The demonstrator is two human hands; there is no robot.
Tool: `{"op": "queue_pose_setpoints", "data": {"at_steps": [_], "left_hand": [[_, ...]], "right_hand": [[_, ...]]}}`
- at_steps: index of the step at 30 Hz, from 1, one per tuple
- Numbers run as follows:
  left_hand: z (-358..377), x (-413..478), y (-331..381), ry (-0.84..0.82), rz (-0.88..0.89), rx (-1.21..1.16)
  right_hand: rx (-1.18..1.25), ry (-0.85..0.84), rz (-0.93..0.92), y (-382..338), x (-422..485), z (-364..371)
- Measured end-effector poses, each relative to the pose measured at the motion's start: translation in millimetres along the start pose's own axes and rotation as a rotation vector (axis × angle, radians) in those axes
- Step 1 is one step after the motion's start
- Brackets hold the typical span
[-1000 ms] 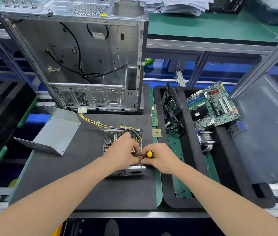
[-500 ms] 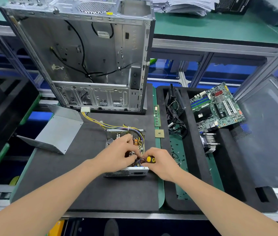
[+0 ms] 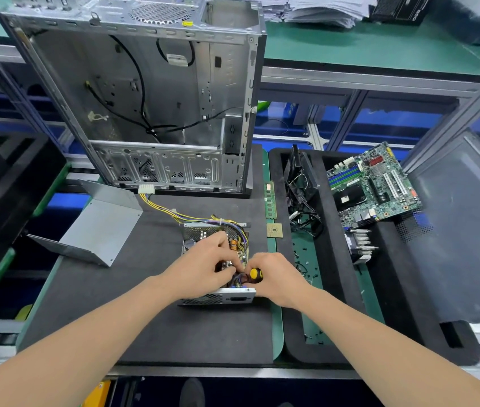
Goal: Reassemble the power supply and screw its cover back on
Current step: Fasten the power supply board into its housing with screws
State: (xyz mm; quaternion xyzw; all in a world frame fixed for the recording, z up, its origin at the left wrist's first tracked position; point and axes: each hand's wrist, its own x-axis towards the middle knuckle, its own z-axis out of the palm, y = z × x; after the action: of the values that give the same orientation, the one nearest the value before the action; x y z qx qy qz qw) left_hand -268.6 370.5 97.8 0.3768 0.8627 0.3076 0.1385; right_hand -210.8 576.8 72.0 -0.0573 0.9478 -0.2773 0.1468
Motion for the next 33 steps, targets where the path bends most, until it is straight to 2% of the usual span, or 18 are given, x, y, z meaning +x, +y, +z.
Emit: {"op": "queue_pose_setpoints", "data": {"at_steps": [7, 29, 33], "left_hand": [[1.0, -0.6, -0.7, 0.008, -0.009, -0.026], [1.1, -2.1, -0.6, -0.011, -0.026, -0.025], [-3.4, -6.2, 2.1, 0.108, -0.024, -0.088]], "right_hand": [[0.064, -0.030, 0.101, -4.3, 4.6, -2.5], [0.146, -0.093, 0.103, -6.4, 2.2, -4.1], [0.105, -0.075, 0.126, -9.8, -0.3, -5.1]]}}
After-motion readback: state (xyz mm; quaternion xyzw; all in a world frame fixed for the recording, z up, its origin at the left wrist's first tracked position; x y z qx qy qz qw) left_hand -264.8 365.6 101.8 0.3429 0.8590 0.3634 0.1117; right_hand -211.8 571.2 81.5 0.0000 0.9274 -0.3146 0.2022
